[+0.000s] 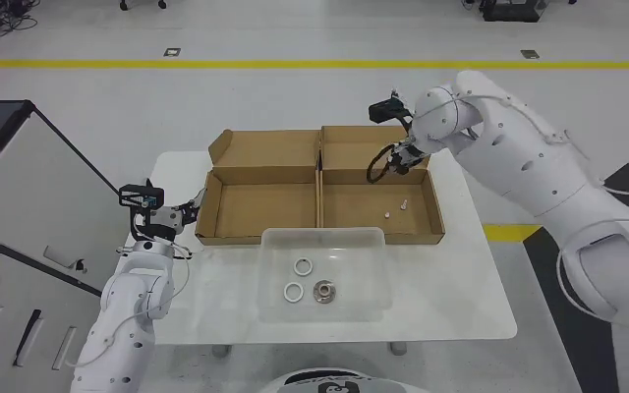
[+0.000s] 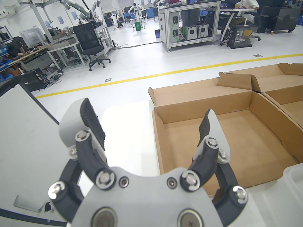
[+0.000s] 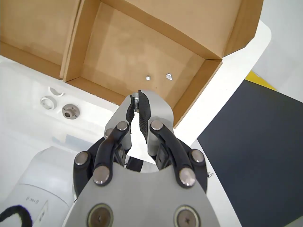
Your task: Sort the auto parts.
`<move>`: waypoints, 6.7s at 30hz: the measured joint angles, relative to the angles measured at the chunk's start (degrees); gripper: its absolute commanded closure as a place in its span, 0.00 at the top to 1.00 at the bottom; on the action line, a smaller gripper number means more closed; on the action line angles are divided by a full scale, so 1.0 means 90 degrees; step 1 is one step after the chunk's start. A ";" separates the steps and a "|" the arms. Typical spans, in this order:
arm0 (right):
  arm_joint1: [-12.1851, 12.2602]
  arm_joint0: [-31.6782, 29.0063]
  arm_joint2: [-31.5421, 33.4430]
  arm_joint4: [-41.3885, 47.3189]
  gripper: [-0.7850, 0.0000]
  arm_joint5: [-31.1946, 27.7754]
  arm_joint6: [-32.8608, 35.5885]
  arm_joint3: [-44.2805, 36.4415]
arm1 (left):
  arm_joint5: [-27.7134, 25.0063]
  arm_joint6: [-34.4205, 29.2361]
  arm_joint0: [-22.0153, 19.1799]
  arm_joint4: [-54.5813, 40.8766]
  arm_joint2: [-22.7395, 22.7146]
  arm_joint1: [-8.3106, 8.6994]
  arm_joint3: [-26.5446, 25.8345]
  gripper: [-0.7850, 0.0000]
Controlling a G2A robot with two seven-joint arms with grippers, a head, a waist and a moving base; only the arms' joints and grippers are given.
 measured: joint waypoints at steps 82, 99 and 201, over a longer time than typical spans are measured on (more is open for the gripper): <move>-0.0648 -0.1679 0.1576 0.0259 1.00 -0.0265 -0.0964 0.0786 | 0.0000 0.0000 0.0000 0.0000 0.0000 0.0000 0.0000 1.00; 0.0295 -0.3325 0.4516 0.3572 1.00 -0.0855 0.0731 -0.1070 | 0.0000 0.0000 0.0000 0.0000 0.0000 0.0000 0.0000 1.00; 0.1870 -0.4996 0.5712 0.6024 1.00 -0.1397 0.0726 -0.2175 | -0.2368 -0.9224 -0.4985 -0.3070 0.5211 0.0311 -0.1211 1.00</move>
